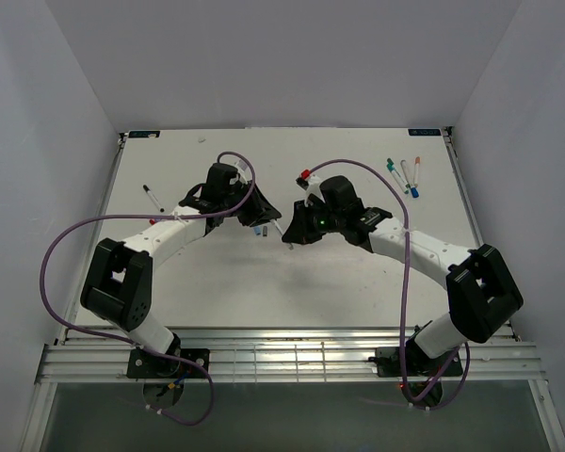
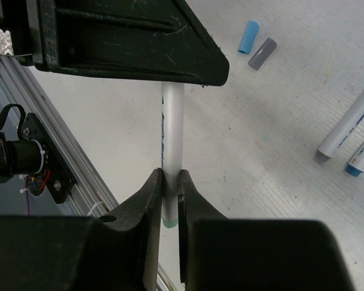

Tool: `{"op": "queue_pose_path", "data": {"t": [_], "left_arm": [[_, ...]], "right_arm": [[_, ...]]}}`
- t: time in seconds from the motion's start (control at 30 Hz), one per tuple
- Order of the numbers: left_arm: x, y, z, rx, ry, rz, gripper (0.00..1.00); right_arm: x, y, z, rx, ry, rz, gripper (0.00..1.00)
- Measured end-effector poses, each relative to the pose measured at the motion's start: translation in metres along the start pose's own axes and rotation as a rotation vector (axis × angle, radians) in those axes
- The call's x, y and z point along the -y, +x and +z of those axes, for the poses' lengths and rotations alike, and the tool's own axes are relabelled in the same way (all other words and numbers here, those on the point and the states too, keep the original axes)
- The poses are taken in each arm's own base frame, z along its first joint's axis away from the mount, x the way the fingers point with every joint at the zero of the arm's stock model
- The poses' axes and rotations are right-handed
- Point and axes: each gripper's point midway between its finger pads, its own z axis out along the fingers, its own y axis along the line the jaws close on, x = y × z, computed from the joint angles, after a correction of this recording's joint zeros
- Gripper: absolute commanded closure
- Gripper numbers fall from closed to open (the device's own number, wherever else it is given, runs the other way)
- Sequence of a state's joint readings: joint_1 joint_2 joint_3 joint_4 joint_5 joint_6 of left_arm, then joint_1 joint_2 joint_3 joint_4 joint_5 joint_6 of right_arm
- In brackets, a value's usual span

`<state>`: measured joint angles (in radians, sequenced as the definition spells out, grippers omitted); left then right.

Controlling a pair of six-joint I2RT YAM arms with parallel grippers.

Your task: Open the pen caps

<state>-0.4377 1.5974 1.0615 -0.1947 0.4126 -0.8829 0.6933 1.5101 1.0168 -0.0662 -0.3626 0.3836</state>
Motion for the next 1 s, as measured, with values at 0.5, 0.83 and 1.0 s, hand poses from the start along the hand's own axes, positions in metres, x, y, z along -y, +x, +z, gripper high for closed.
{"op": "queue_pose_path", "data": {"t": [0.5, 0.83, 1.0], "left_arm": [[0.006, 0.000, 0.000, -0.002, 0.022, 0.005, 1.00], [0.006, -0.001, -0.001, -0.004, 0.013, 0.006, 1.00], [-0.001, -0.014, 0.001, 0.016, -0.083, 0.005, 1.00]], "right_arm": [[-0.004, 0.001, 0.008, -0.010, -0.001, -0.009, 0.58], [0.000, -0.011, 0.030, -0.018, -0.008, -0.015, 0.92], [0.004, -0.018, 0.041, -0.008, 0.113, -0.083, 0.92]]}}
